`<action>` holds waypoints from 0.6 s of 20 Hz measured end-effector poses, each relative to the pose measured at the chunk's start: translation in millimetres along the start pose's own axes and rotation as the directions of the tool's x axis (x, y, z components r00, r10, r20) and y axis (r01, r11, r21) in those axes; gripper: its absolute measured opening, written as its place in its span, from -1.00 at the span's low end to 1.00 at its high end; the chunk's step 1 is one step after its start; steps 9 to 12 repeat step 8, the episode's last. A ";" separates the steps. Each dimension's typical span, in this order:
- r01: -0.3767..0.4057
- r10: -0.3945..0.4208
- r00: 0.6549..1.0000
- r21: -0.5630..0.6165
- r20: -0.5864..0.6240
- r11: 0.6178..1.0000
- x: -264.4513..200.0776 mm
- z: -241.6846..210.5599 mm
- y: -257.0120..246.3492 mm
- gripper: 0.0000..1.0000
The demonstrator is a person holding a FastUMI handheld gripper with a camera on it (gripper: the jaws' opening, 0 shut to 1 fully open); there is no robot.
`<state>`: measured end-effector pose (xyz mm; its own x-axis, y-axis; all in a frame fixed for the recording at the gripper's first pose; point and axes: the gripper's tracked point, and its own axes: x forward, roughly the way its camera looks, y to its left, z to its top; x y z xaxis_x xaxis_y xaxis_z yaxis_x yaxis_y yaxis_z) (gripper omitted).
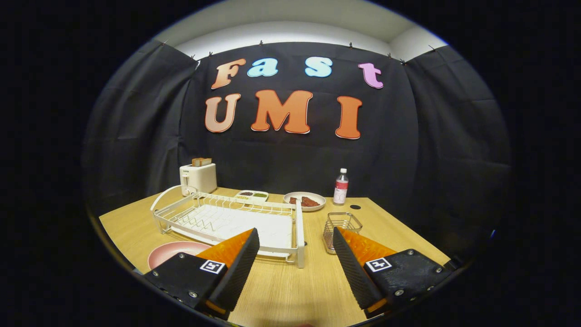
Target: Take the plate from the dish rack, then take the spoon from the basket and place it into the plate.
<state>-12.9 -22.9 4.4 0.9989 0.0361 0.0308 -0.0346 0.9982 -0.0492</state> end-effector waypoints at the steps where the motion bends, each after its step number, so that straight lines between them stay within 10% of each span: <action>1: 0.014 -0.014 1.000 0.005 0.006 1.000 0.3 3.0 -9.0 0.93; 12: 0.068 -0.068 0.998 0.033 0.005 0.997 -2.6 1.6 -43.5 0.93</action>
